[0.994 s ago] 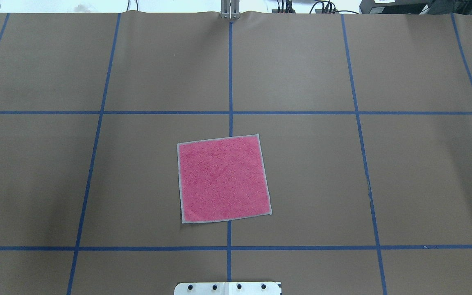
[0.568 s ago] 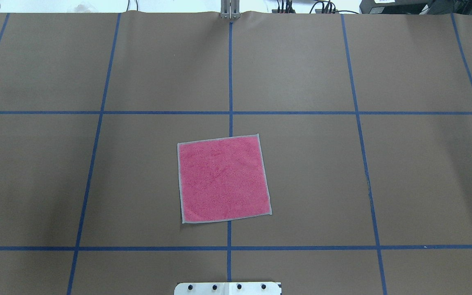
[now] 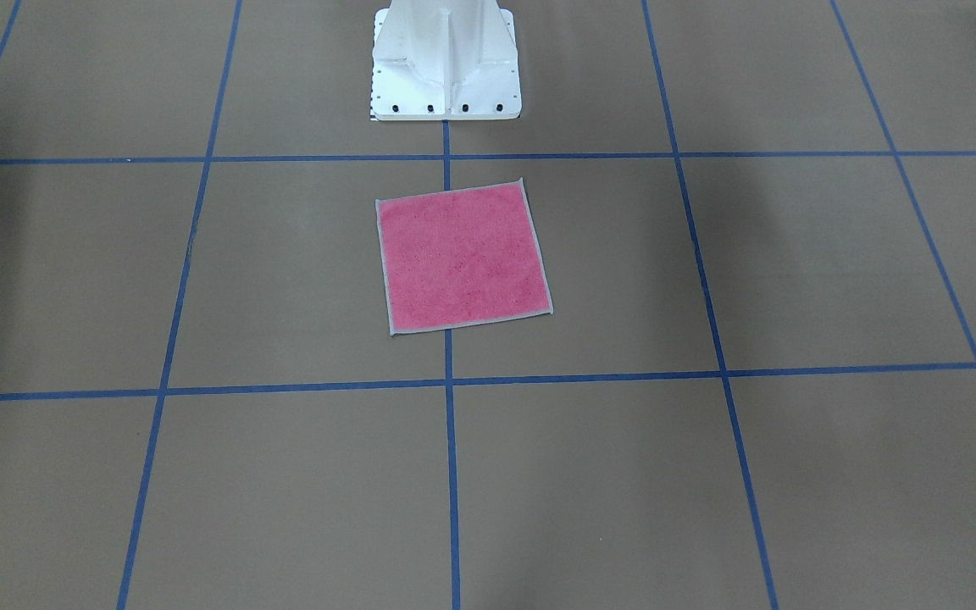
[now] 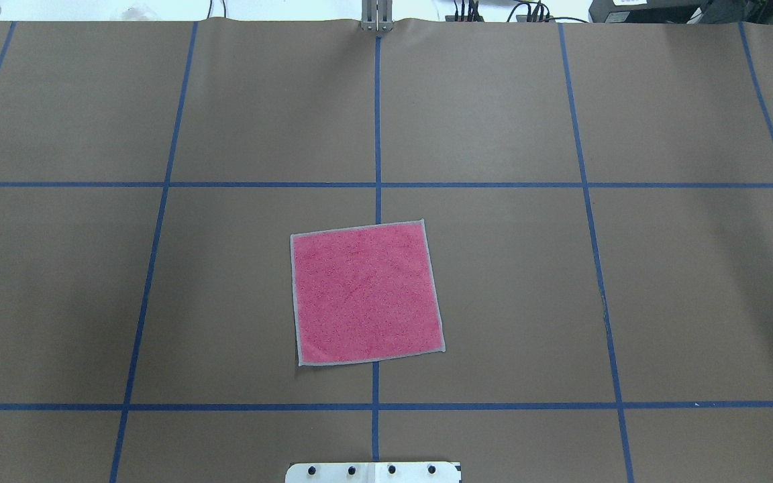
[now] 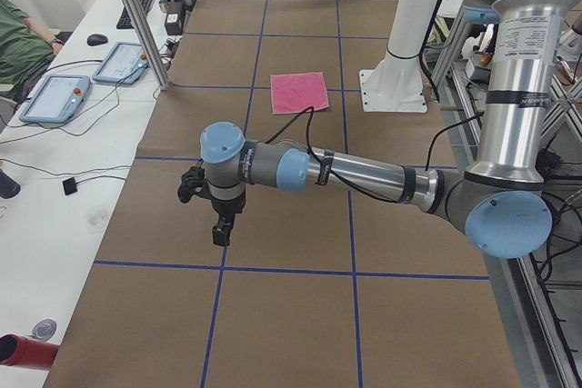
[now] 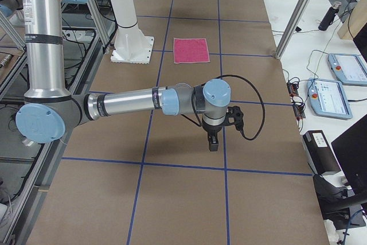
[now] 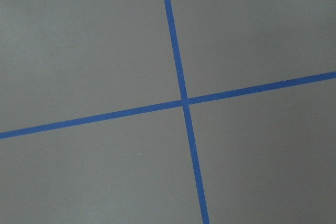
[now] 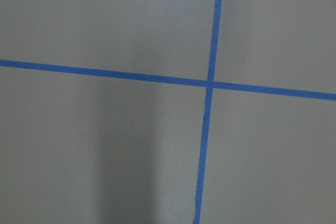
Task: Fold towel twice with both arms
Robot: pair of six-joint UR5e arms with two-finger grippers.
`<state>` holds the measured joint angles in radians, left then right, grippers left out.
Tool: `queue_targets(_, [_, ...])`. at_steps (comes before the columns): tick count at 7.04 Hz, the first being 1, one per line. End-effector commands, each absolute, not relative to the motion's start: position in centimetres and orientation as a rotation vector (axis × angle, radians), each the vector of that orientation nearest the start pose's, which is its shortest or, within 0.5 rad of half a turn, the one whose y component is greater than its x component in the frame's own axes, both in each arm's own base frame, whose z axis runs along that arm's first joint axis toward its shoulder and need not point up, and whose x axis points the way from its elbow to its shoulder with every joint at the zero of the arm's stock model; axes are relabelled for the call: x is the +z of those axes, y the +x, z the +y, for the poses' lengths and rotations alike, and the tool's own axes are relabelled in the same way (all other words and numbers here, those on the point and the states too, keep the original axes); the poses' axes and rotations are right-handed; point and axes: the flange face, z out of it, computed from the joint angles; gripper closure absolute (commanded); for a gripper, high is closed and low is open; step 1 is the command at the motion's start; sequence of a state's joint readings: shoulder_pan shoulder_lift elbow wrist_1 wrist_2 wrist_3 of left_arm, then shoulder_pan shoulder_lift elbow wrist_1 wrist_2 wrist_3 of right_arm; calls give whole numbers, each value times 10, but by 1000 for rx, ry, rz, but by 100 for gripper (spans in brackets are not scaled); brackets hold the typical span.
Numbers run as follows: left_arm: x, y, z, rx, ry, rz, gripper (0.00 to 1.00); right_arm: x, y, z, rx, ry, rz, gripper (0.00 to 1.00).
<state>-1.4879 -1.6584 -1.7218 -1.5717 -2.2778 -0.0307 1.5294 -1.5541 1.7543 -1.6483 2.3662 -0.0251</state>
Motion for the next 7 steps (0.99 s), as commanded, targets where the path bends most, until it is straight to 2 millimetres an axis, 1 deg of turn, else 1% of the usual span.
queue_targets(1, [458,43,-538,74,258,785,0,523,5,-533,-204,166,-792,0])
queue_targets(2, [443,83,-537,50,254,831,0,510,3,-544,-213,187,-803,0])
queue_targets(3, [407,133,-544,69,245,874,0,516,2,-548,-211,174,-806,0])
queue_targets(4, [386,184,-535,83,203,914,0,528,0,-550,-206,170,-832,0])
queue_targets(5, [366,234,-518,43,132,960,0,528,-4,-543,-166,144,-907,0])
queue_targets(6, [336,276,-502,-130,7,1019,0,519,-10,-543,-122,137,-940,0])
queue_targets(7, [310,325,-465,-254,-121,1075,0,514,-17,-544,-93,154,-953,0])
